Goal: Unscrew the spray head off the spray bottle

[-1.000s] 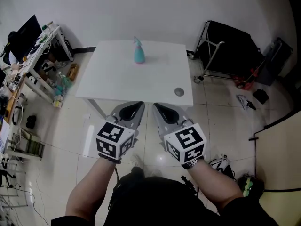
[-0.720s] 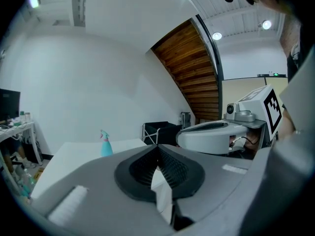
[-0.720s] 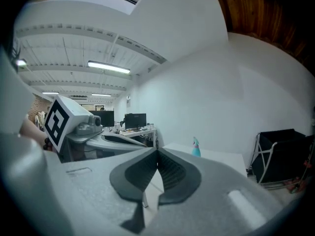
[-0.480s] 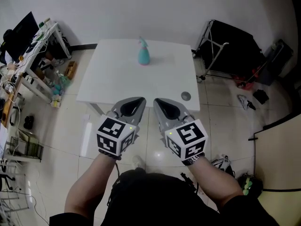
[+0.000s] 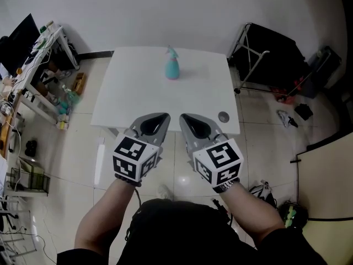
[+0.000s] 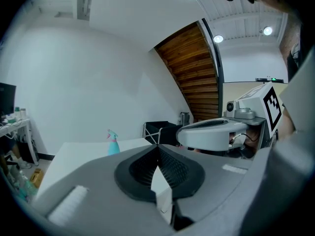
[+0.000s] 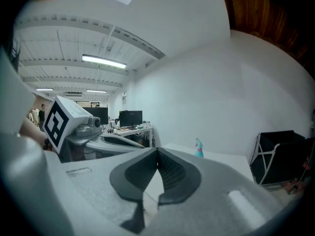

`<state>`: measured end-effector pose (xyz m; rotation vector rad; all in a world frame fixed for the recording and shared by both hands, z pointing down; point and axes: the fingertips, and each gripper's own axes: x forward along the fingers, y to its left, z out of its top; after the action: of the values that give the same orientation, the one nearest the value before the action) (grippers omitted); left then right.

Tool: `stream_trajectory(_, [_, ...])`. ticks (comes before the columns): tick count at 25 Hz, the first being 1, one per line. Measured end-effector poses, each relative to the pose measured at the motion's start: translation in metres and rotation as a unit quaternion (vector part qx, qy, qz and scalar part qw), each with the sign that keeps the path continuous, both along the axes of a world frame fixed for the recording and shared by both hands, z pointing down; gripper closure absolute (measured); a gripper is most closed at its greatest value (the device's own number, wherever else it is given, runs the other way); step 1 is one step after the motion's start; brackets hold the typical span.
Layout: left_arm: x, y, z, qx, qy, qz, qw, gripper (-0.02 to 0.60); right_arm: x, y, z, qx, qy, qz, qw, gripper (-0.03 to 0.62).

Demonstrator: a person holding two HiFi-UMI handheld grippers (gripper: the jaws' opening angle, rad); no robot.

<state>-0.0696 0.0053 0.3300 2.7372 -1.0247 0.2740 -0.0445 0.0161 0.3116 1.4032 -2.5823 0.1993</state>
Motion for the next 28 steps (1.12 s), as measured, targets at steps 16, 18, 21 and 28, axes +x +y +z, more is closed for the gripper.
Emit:
stream_trajectory(16, [-0.011, -0.039, 0.006, -0.005, -0.004, 0.003, 1.0000, 0.565, -0.008, -0.040, 0.004, -0.004, 0.000, 0.005, 1.000, 0.603])
stream_trajectory(18, [-0.008, -0.046, 0.007, -0.006, -0.006, 0.000, 1.0000, 0.565, -0.005, -0.048, 0.005, -0.005, -0.001, 0.002, 1.000, 0.604])
stream_trajectory(21, [-0.008, -0.057, 0.010, -0.008, -0.011, -0.007, 0.9999, 0.565, -0.005, -0.061, 0.006, -0.005, -0.004, -0.005, 1.000, 0.603])
stream_trajectory(28, [-0.001, -0.092, 0.018, -0.018, -0.017, -0.032, 0.9992, 0.565, 0.006, -0.096, 0.008, -0.010, -0.006, -0.026, 1.000, 0.603])
